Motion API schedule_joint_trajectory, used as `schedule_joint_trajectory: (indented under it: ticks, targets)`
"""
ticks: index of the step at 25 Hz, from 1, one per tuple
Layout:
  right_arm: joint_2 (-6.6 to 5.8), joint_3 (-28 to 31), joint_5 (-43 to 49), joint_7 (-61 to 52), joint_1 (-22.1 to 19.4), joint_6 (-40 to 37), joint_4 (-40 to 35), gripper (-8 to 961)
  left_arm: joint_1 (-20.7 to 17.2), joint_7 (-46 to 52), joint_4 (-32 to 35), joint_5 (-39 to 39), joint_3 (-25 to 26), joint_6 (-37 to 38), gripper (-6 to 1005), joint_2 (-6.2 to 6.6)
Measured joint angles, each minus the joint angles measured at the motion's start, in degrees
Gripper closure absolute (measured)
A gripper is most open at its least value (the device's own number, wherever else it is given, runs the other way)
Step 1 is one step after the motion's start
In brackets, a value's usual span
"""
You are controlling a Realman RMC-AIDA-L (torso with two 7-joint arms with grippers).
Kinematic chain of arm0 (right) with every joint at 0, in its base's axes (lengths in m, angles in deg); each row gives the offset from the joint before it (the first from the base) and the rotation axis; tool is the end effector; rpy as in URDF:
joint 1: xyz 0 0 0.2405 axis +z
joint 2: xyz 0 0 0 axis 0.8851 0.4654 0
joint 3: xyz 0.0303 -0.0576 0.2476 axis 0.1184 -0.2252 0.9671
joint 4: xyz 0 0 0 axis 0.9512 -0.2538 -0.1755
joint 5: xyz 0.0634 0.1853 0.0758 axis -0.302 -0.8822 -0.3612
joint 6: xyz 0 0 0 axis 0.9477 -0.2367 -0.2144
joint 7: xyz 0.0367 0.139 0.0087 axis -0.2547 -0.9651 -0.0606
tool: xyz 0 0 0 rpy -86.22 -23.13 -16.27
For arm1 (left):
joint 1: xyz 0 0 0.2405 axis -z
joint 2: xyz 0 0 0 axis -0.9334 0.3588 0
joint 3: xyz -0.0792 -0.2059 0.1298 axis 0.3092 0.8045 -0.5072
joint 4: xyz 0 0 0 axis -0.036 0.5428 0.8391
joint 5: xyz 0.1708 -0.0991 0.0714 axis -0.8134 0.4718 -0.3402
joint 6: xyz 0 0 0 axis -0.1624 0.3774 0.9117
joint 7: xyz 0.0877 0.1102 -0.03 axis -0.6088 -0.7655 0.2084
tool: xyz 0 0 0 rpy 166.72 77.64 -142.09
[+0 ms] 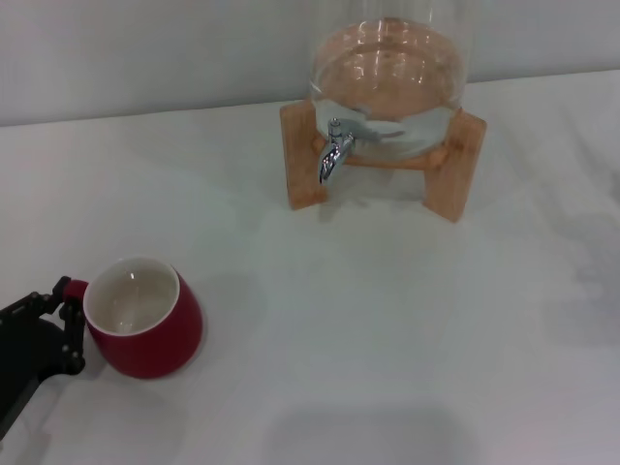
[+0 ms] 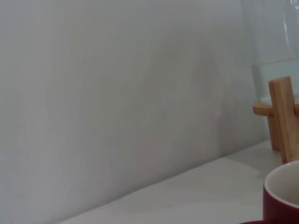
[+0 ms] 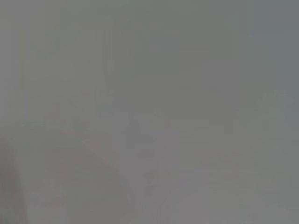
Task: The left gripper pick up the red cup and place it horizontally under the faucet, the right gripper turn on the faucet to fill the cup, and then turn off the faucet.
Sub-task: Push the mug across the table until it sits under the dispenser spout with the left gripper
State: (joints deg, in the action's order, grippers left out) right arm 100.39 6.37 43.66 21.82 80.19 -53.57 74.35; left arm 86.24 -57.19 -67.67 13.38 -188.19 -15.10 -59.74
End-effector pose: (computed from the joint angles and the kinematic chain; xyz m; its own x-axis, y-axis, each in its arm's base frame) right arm 0.4047 0.2854 0.0678 0.5488 0.0633 -0.8336 -0.8359 0.0538 -0.5462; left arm -0.3466 0.2620 -0.0525 0.8537 0.0235 0.5203 0.4675 -0.4749 -0.7456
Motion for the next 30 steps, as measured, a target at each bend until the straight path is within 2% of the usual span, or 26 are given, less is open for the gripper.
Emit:
schedule_joint_trajectory:
  ticks: [9,17,24,30]
  targets:
    - [0.00,-0.46,0.03,-0.59,0.00,-0.03,0.17,81,3.62,4.83,0.00,0.16,0.28,-0.18,910,0.54]
    - [0.00,-1.44,0.09,-1.26,0.66,-0.19,0.05,81,9.59,12.81,-0.62,-0.24,0.03,-1.53,910,2.36]
    - [0.00,-2.00,0.09,-2.07,1.34,-0.29,-0.27,81,13.17,14.20,-0.49,-2.17,-0.05,-5.07,910,2.57]
    - [0.00,-2.03,0.02,-2.05,1.51,-0.91,-0.38,81,15.42,14.06,-0.06,-4.01,-0.05,-8.03,910,2.07]
